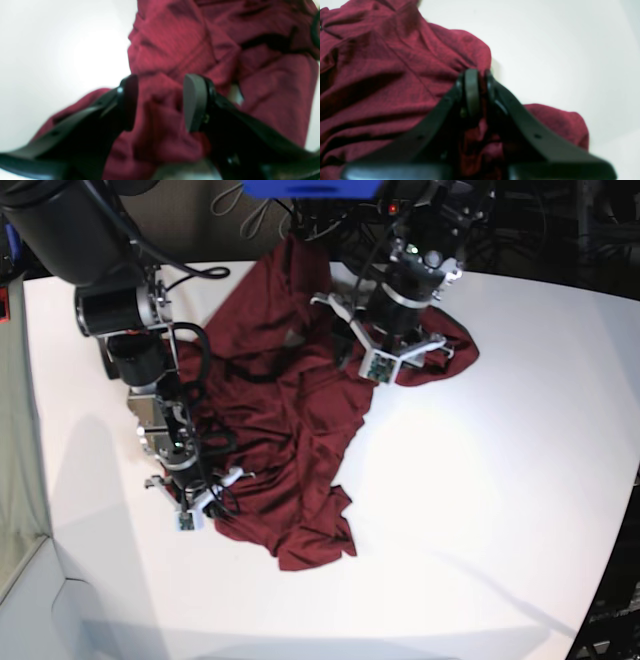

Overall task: Layout the t-shirt on the table in an organized manner, then fold the t-shirt properly
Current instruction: 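Grasp a shirt fold with the left gripper and lift it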

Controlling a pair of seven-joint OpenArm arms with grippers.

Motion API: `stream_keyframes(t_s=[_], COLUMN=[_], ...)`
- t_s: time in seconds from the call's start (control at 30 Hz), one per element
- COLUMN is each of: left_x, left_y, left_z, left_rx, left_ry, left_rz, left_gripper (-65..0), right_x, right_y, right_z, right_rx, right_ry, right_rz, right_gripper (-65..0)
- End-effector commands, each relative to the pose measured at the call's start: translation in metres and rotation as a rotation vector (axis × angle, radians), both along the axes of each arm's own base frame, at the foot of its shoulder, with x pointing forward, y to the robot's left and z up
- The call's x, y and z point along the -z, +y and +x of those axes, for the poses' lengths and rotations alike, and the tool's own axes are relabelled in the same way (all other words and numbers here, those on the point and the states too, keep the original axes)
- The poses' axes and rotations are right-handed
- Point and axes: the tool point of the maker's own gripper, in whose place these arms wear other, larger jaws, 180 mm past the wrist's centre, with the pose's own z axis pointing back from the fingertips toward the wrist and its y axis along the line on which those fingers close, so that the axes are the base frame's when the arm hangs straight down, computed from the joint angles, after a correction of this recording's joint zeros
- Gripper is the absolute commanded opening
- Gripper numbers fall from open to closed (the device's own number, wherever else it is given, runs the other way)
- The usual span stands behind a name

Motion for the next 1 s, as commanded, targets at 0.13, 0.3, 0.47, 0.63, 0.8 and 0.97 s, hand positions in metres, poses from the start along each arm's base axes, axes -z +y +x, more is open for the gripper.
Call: stream_keyframes(t_s=[0.13, 0.3, 0.47, 0.63, 0.8, 0.97], left_x=[-0.002, -0.004, 0.001, 0.022, 0.026, 0.016], left_y=[0.002, -0.008, -0.009, -0.002, 0.006, 0.017], left_z=[0.015, 0.023, 0.027, 0.019, 0.002, -0.008], left_rx=[-0.008, -0.017, -0.019, -0.019, -0.009, -0.001], left_ry=[-0.032, -0.037, -0.028, 0.023, 0.044, 0.024], left_rz=[0.007, -0.018, -0.014, 0.019, 0.037, 0.052], left_gripper=[-36.2, -36.2, -36.6, -36.7, -46.0, -57.8], right_x=[-0.011, -0.01, -0.01, -0.01, -0.01, -0.01], right_y=[-0.002, -0.003, -0.004, -0.004, -0.004, -0.004], right_z=[0.009, 0.009, 0.009, 0.009, 0.009, 0.009], right_rx=[0.002, 0.002, 0.003, 0.003, 0.003, 0.003], right_ry=[-0.018, -0.016, -0.016, -0.016, -0.016, -0.016], right_rz=[-0.003, -0.004, -0.006, -0.006, -0.006, -0.006], right_gripper=[-65.0, -65.0, -65.0, -65.0, -65.0, -65.0])
